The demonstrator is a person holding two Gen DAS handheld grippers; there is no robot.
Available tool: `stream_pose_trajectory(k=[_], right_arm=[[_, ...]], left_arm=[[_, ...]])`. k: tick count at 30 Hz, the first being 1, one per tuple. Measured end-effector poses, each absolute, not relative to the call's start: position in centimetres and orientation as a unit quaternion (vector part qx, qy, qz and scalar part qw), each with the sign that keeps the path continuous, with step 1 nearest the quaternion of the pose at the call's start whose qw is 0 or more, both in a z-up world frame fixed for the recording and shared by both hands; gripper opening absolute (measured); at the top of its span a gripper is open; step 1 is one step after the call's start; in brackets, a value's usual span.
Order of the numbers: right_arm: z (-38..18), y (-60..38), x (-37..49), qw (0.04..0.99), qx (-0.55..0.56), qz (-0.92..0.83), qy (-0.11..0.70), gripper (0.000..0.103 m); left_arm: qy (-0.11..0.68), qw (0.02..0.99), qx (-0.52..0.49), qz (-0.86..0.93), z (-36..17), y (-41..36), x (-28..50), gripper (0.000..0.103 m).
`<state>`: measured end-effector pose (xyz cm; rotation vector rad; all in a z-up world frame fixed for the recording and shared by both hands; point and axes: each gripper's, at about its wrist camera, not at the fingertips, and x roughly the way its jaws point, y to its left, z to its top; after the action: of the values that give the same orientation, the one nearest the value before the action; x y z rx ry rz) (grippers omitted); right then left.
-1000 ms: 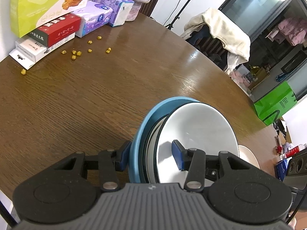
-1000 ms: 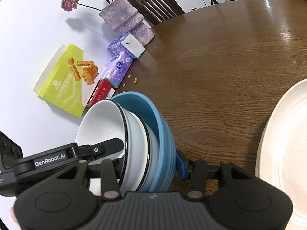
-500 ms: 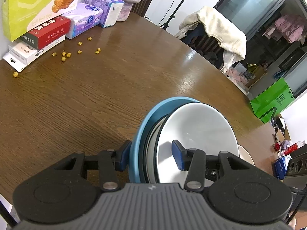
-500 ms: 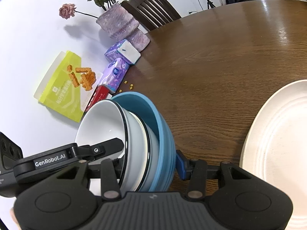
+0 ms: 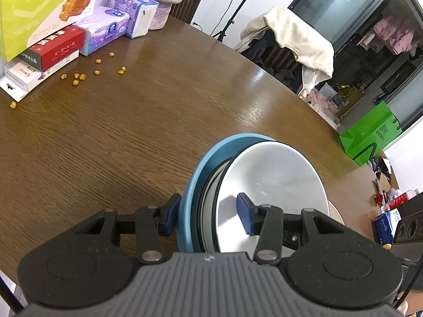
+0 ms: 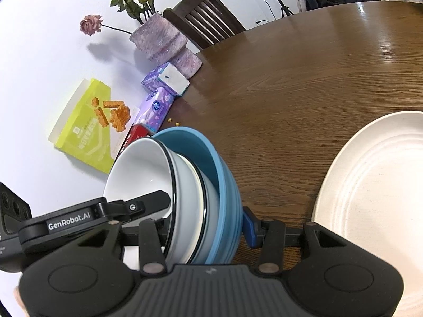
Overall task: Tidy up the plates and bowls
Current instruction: 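Carry the nested bowls over the cream plate stack with both tools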
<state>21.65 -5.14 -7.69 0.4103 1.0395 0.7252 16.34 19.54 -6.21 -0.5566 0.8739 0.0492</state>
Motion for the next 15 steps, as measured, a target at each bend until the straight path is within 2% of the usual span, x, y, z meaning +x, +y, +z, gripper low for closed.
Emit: stream_pose_trajectory(k=[15], right_arm=[[-7.2, -8.0, 21.3, 0.793, 0.201, 0.33, 0.472, 0.045]], left_arm=[[0.417, 0.874, -0.251, 0.011, -5.4, 16.6, 16.5, 0.046]])
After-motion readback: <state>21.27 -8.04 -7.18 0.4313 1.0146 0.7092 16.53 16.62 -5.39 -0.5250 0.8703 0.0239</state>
